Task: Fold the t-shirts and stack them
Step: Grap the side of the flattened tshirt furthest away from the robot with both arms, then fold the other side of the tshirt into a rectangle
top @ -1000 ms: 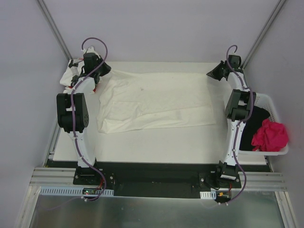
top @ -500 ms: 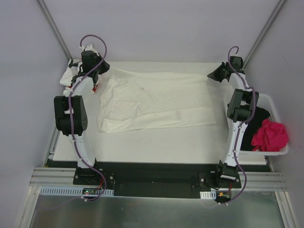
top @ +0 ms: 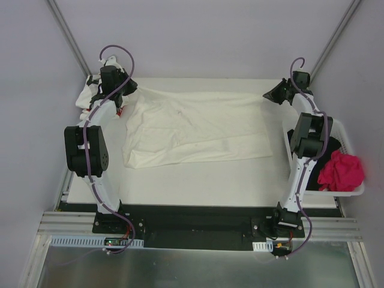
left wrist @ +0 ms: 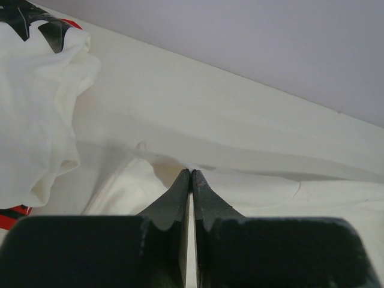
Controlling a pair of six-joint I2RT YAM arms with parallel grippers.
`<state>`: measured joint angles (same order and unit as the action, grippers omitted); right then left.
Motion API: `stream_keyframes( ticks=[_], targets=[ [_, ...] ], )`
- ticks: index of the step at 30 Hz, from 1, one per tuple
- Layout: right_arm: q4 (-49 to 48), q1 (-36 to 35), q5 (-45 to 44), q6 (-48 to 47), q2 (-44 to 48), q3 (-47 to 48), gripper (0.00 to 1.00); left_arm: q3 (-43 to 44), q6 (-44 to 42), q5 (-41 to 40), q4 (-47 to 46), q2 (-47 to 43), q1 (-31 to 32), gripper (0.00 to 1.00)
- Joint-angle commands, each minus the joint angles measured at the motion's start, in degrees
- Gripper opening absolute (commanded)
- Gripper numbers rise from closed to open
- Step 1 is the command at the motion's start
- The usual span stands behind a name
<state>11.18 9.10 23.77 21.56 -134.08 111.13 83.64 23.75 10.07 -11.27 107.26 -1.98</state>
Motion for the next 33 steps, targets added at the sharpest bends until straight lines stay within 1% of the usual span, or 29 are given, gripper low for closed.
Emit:
stream_keyframes(
  ticks=[1, 9, 12, 16, 19, 33],
  targets=[
    [-4.40, 1.09, 1.01, 0.85, 7.25, -3.55, 0.01, -0.93, -1.16, -1.19, -1.92, -4.17, -0.92, 0.00],
    [-6.78, 1.62, 1.98, 1.82, 9.80, -8.91, 0.01, -1.63, -1.69, -2.33, -1.65, -4.25, -0.75, 0.00],
    [-7.57, 1.71, 2.16, 2.08, 10.86, -10.93, 0.01, -4.52, -0.55, -3.30, -2.26, -5.92, -0.83, 0.00],
    [-8.19, 1.88, 2.86, 2.52, 12.35, -13.13, 0.01, -10.84, 0.95, -4.70, -4.29, -9.69, -0.75, 0.00],
    [-8.19, 1.97, 3.30, 2.43, 13.75, -14.54, 0.01, -13.40, 1.13, -5.41, -4.64, -11.89, -0.83, 0.00],
    [-8.19, 3.29, 3.48, 1.82, 19.82, -21.83, 0.01, -18.59, 2.36, -5.23, -4.99, -16.12, -0.83, 0.00]
  ],
)
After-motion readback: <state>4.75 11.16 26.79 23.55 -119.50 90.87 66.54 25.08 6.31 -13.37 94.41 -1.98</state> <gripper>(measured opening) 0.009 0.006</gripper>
